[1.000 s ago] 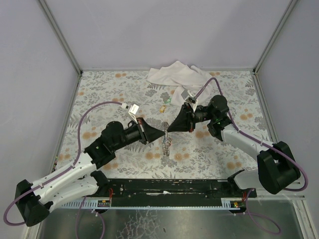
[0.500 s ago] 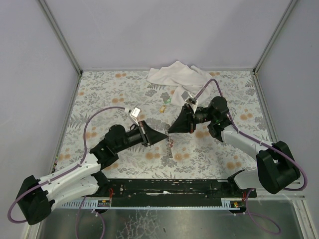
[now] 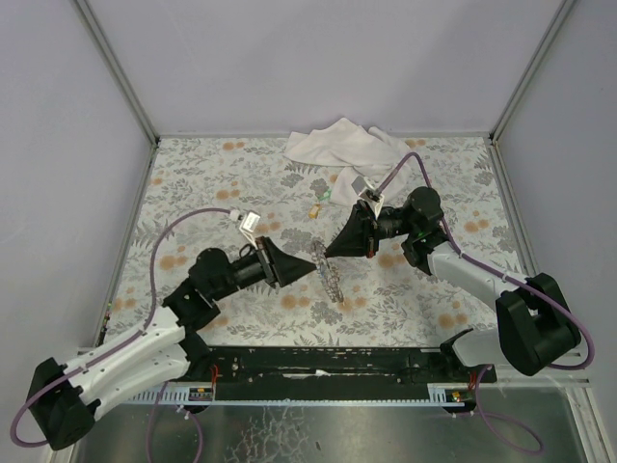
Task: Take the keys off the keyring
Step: Remove the key from the keyring.
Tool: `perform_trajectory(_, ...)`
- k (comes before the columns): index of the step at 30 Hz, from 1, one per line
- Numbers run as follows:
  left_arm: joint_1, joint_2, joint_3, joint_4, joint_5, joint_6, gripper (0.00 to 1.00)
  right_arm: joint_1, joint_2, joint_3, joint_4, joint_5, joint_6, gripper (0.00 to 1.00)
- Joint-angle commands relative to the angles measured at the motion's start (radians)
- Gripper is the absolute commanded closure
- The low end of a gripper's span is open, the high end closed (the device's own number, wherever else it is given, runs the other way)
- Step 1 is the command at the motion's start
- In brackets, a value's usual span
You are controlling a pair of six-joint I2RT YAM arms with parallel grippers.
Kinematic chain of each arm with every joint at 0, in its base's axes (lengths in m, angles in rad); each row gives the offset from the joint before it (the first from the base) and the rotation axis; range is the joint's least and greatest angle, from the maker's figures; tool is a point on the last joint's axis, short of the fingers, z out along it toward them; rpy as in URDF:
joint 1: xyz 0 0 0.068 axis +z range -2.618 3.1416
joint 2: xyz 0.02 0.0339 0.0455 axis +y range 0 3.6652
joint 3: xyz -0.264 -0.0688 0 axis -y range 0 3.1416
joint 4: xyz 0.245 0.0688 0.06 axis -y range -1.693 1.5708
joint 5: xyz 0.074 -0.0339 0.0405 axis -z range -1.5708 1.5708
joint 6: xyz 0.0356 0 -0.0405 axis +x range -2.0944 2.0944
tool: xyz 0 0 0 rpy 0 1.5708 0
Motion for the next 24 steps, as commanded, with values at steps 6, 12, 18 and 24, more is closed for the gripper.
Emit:
perform_trajectory(6,0.009,-0.18,-0.104,0.24,0.02,0.376,0.54,-0.002,-0.016,0.031,0.088,0.002,0.02,1.0)
perform_trajectory(12,0.008,-0.102,-0.105,0.372,0.022,0.465,0.56,-0.003,-0.011,0.029,0.09,0.0,0.021,1.0)
perform_trajectory(18,0.007,-0.007,-0.086,0.453,0.024,0.494,0.65,-0.002,-0.007,0.028,0.092,-0.003,0.022,1.0)
perform_trajectory(24,0.007,0.057,-0.063,0.517,0.056,0.493,0.72,-0.003,-0.006,0.028,0.092,-0.004,0.021,1.0)
